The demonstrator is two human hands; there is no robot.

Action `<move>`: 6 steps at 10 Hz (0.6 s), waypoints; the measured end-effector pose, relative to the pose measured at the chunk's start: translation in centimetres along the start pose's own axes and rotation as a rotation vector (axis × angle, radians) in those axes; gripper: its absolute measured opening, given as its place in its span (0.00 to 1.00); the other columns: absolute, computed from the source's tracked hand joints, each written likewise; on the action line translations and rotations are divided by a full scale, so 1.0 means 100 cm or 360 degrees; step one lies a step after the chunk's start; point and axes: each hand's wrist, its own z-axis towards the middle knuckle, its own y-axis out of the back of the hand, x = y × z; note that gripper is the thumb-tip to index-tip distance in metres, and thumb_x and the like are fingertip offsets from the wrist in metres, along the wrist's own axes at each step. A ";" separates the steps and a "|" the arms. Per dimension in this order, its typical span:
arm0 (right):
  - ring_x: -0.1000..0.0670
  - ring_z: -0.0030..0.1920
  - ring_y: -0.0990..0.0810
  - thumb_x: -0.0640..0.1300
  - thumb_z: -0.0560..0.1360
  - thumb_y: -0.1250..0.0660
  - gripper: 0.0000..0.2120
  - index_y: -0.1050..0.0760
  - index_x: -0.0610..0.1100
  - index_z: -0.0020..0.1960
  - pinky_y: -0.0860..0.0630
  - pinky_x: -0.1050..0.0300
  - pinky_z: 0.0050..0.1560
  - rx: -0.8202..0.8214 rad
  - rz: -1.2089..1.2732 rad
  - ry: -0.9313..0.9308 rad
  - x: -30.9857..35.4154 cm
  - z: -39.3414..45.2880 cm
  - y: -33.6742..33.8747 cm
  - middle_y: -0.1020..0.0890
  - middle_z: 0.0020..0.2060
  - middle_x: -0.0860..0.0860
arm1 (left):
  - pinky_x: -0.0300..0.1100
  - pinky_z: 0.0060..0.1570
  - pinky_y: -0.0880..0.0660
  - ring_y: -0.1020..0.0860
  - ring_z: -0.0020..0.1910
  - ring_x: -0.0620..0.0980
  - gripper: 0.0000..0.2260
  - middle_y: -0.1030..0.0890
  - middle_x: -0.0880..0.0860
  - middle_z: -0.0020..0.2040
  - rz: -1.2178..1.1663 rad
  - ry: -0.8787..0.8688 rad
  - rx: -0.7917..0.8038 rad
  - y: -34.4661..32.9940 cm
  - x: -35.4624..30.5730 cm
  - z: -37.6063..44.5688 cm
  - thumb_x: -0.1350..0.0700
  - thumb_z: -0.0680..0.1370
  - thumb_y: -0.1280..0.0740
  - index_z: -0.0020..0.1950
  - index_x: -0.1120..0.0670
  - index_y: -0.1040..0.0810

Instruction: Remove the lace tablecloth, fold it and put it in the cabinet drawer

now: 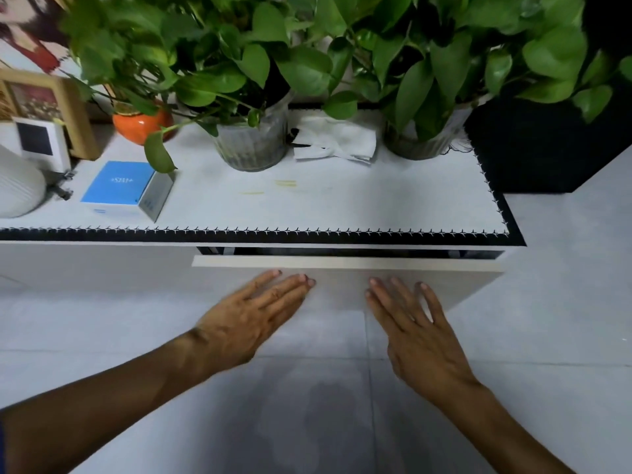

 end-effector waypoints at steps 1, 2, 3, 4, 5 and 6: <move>0.42 0.77 0.41 0.37 0.64 0.26 0.43 0.37 0.42 0.76 0.42 0.37 0.71 0.0016 -0.0008 -0.0108 -0.008 0.018 0.005 0.42 0.78 0.47 | 0.61 0.71 0.71 0.75 0.73 0.60 0.35 0.77 0.61 0.73 0.0037 0.0211 0.0182 -0.004 0.021 -0.001 0.57 0.79 0.49 0.75 0.61 0.71; 0.42 0.77 0.42 0.38 0.65 0.27 0.42 0.38 0.43 0.77 0.44 0.37 0.72 0.0056 -0.0012 -0.0125 -0.008 0.023 0.007 0.43 0.78 0.48 | 0.61 0.71 0.69 0.74 0.74 0.59 0.35 0.77 0.60 0.74 0.0013 0.0231 0.0199 -0.004 0.024 0.000 0.56 0.79 0.48 0.76 0.61 0.71; 0.41 0.76 0.40 0.38 0.64 0.26 0.41 0.35 0.42 0.75 0.44 0.37 0.70 0.0076 -0.0014 -0.0129 -0.007 0.023 0.007 0.40 0.77 0.47 | 0.61 0.71 0.69 0.75 0.73 0.59 0.35 0.77 0.60 0.73 -0.0059 0.0279 0.0269 -0.001 0.023 0.001 0.55 0.79 0.49 0.76 0.60 0.70; 0.41 0.77 0.43 0.39 0.66 0.27 0.41 0.37 0.43 0.76 0.45 0.37 0.72 0.0034 0.0030 -0.0136 -0.006 0.021 0.006 0.43 0.78 0.47 | 0.61 0.72 0.69 0.75 0.72 0.59 0.34 0.77 0.59 0.73 -0.0127 0.0308 0.0293 0.000 0.017 0.003 0.55 0.79 0.50 0.77 0.59 0.69; 0.44 0.79 0.58 0.42 0.74 0.34 0.40 0.51 0.48 0.80 0.52 0.40 0.78 0.0142 0.0179 -0.0064 -0.006 0.019 0.009 0.59 0.79 0.51 | 0.57 0.75 0.64 0.72 0.75 0.58 0.34 0.74 0.58 0.75 -0.0327 0.0305 0.0378 0.008 0.018 0.003 0.52 0.80 0.48 0.78 0.56 0.66; 0.50 0.80 0.59 0.49 0.77 0.35 0.39 0.55 0.57 0.79 0.47 0.47 0.78 0.0514 0.0613 -0.0114 -0.008 0.016 0.020 0.62 0.79 0.55 | 0.51 0.76 0.50 0.55 0.79 0.54 0.34 0.60 0.52 0.81 -0.0776 0.0302 0.0790 0.020 0.032 -0.003 0.45 0.79 0.41 0.79 0.43 0.57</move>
